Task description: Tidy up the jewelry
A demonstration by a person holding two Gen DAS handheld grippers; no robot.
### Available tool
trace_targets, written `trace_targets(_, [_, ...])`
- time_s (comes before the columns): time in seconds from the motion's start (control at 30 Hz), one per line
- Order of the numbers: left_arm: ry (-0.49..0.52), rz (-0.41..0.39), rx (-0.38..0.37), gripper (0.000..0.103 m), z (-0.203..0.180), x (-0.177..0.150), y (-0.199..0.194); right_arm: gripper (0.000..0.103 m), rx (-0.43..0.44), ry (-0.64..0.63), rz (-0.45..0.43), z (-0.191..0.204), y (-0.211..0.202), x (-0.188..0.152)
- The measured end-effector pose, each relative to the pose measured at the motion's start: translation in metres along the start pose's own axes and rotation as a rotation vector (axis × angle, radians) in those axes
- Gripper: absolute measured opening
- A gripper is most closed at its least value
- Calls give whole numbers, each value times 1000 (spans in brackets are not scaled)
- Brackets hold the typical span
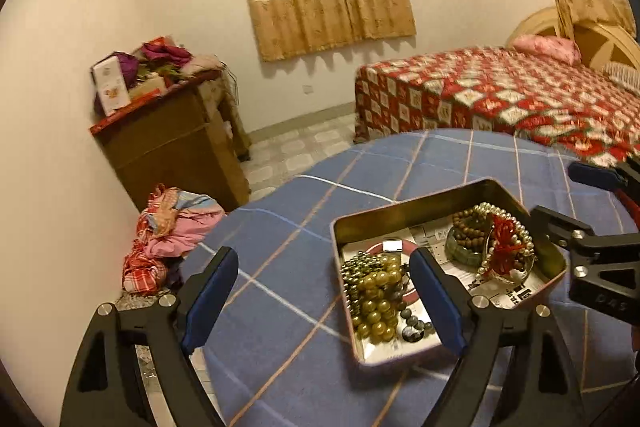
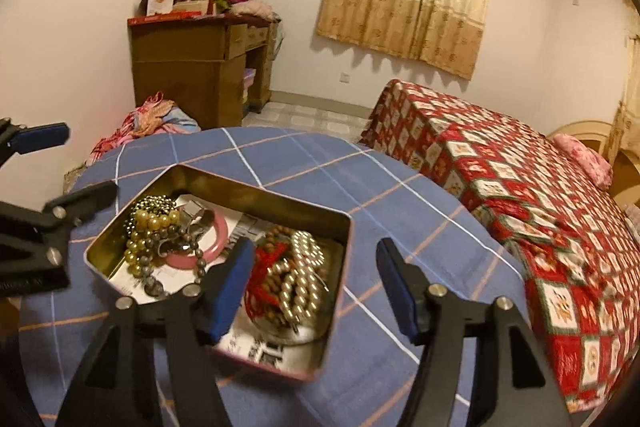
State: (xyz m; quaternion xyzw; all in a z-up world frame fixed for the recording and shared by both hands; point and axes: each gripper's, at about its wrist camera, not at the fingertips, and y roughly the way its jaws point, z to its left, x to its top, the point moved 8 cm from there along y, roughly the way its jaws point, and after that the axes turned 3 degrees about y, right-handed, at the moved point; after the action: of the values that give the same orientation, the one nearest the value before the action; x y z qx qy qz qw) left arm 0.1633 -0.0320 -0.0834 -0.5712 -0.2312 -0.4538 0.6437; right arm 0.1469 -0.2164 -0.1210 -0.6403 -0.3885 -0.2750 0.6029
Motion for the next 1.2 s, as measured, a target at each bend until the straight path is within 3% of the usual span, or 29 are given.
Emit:
trace_targets(0.17, [-18,-27,6,87,5,-5,-27,76,6,42,-42,-6,-29,-2])
trace_targets(0.37, [-40,-32,23,87,10,-9,-42,76,9,58,-71,-7,-46,0])
trace_targets(1.2, [-65,-27,27,87,12,-15,-57,79,19,80,-102,-6,-64,-3])
